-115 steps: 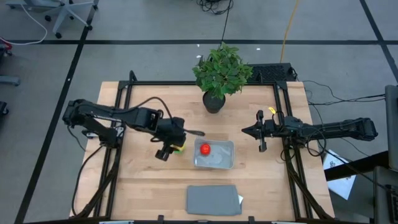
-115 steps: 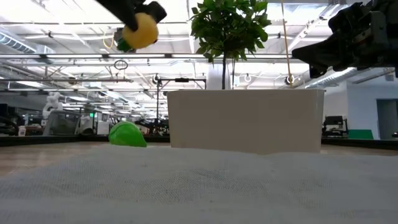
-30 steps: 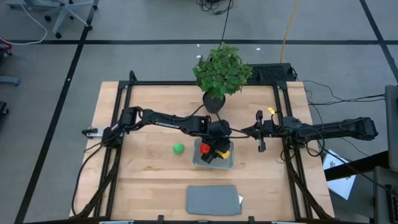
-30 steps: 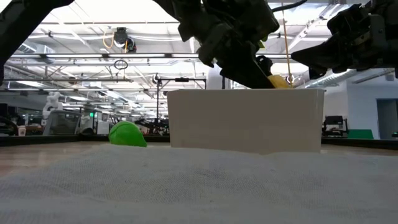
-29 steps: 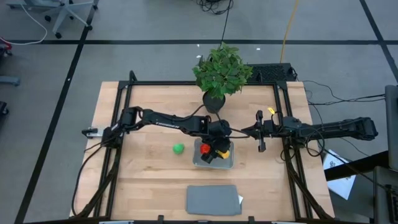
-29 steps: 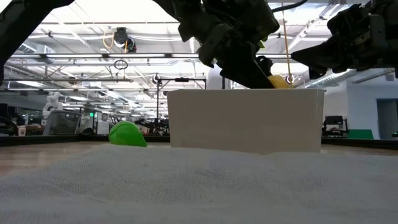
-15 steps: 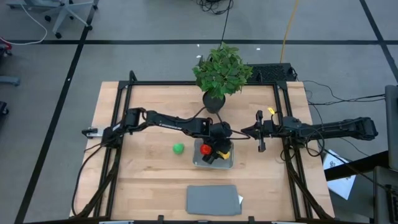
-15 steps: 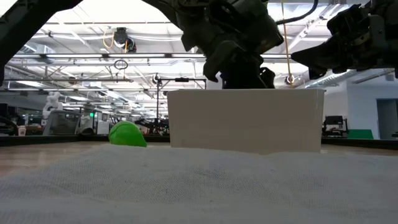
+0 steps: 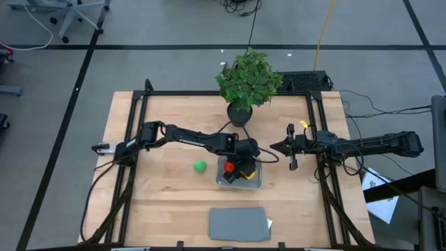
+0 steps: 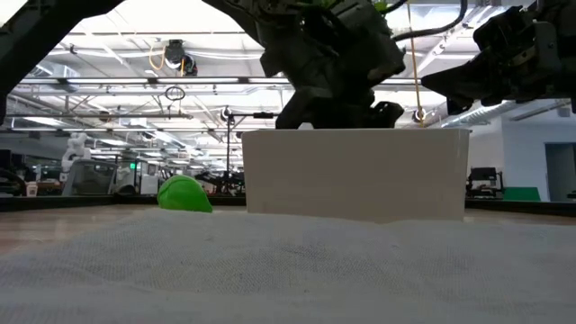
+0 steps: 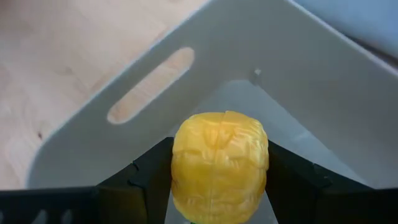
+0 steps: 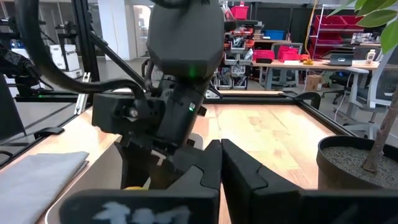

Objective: Pick and placing Produce into tupperware
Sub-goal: Put the pineapple into the basket

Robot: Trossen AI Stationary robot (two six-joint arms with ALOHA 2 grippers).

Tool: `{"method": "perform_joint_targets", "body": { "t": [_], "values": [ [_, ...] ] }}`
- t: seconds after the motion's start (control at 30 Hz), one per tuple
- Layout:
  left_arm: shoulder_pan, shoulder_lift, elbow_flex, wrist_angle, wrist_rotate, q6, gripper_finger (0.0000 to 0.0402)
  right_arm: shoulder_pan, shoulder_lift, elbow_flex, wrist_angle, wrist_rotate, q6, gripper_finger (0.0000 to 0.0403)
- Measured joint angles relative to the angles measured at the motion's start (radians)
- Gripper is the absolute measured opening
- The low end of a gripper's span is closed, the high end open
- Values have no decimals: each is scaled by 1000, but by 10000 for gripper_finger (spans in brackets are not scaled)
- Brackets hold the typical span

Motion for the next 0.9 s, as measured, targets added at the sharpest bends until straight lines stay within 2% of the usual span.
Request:
{"method": "perform_joint_targets", "body": {
  "t": [0.4, 0.9],
  "values": [
    [0, 0, 0, -29, 0, 177, 212, 0, 0, 0, 0, 0, -7, 0],
    [1, 3, -14, -28, -2, 274, 212, 0, 0, 0, 0, 0, -7, 0]
  ]
}}
